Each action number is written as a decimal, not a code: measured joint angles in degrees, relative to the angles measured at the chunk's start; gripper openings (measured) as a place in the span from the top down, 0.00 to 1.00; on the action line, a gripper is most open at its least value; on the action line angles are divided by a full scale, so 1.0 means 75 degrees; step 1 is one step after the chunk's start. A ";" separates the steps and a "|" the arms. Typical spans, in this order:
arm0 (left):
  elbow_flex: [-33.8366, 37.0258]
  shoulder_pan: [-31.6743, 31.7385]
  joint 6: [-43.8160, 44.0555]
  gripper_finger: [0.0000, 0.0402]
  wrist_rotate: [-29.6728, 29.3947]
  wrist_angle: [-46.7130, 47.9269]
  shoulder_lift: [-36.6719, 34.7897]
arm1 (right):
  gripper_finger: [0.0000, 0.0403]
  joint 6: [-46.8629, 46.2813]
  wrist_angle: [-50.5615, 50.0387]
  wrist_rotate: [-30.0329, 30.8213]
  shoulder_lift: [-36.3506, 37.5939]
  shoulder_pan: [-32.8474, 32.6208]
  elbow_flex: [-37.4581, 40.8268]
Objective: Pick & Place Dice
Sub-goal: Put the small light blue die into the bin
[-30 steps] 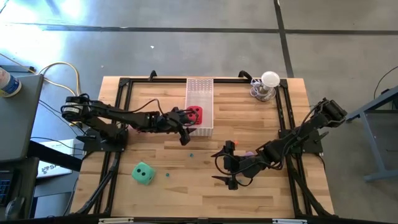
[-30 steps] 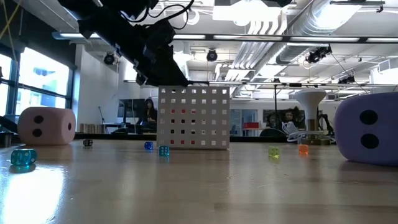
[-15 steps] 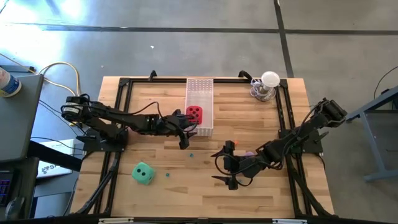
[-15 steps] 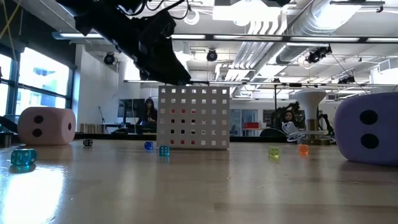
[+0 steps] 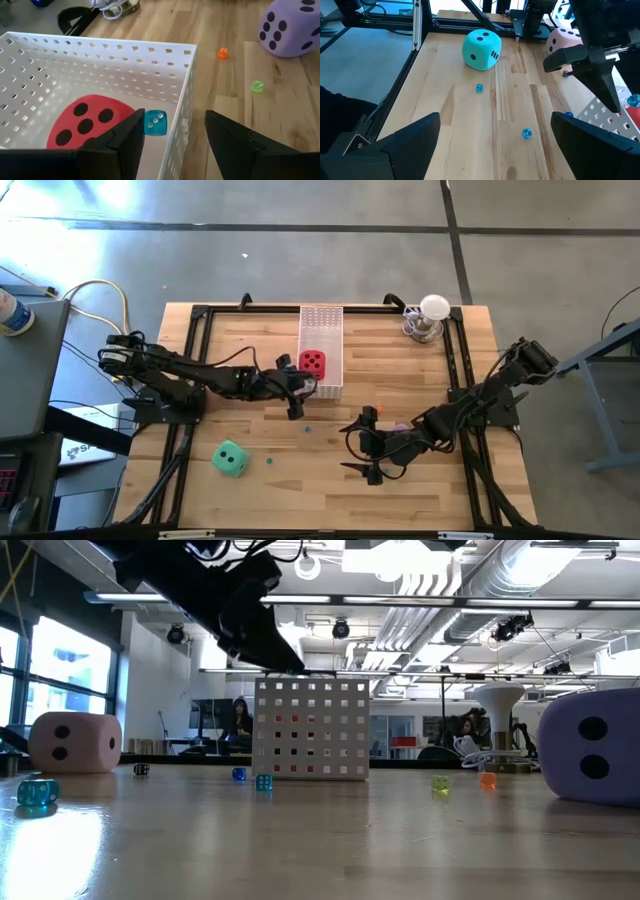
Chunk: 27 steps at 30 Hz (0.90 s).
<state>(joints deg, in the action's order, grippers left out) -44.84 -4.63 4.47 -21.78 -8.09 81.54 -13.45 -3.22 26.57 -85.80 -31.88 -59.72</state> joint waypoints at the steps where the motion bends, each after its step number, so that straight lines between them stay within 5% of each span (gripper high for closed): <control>1: 0.0000 -0.0002 0.0000 0.50 -0.0002 -0.0014 0.0000 | 0.08 0.0000 0.0000 0.0000 0.0000 0.0000 0.0000; 27: 0.0000 0.0106 -0.0201 0.50 -0.0342 0.0875 -0.0003 | 0.08 -0.0003 0.0000 0.0000 0.0000 -0.0001 0.0000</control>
<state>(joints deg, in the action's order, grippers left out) -44.84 -3.84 2.96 -24.35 -1.52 81.52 -13.47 -3.22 26.57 -85.80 -31.89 -59.72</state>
